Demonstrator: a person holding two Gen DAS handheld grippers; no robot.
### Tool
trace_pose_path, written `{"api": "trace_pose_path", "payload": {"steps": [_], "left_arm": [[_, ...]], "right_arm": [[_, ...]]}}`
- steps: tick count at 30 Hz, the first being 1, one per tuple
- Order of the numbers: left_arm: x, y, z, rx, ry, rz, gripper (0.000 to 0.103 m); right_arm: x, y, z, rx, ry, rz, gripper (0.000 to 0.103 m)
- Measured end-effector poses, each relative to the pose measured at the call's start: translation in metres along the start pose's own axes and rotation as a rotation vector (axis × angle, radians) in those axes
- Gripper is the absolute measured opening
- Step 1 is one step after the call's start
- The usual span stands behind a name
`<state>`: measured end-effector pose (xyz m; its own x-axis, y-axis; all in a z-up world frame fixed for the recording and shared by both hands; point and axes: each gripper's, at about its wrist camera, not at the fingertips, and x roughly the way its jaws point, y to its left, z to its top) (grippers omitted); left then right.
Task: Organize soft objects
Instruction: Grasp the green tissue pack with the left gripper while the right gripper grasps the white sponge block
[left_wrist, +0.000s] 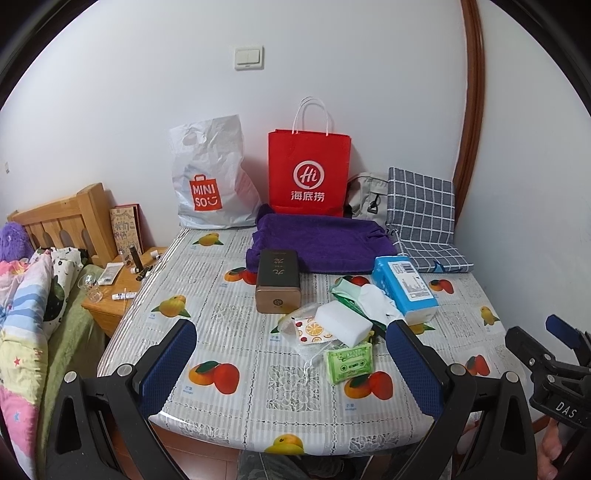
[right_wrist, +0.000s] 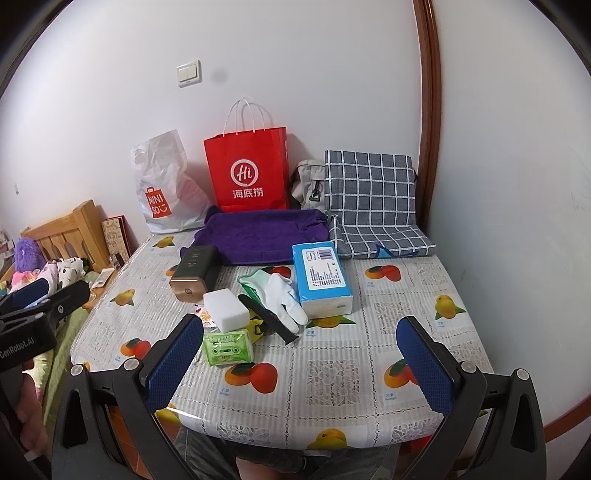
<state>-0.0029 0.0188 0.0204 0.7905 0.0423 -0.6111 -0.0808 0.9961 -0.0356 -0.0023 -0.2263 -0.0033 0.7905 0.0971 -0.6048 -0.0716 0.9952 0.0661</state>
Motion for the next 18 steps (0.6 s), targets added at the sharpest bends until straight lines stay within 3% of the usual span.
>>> {"api": "trace_pose_path", "payload": {"steps": [18], "left_arm": [[0.115,-0.017,-0.048,0.022,0.218,-0.042,0.102]], "right_arm": [[0.084,-0.025,-0.030,0.049,0.138,-0.010,0.103]]}}
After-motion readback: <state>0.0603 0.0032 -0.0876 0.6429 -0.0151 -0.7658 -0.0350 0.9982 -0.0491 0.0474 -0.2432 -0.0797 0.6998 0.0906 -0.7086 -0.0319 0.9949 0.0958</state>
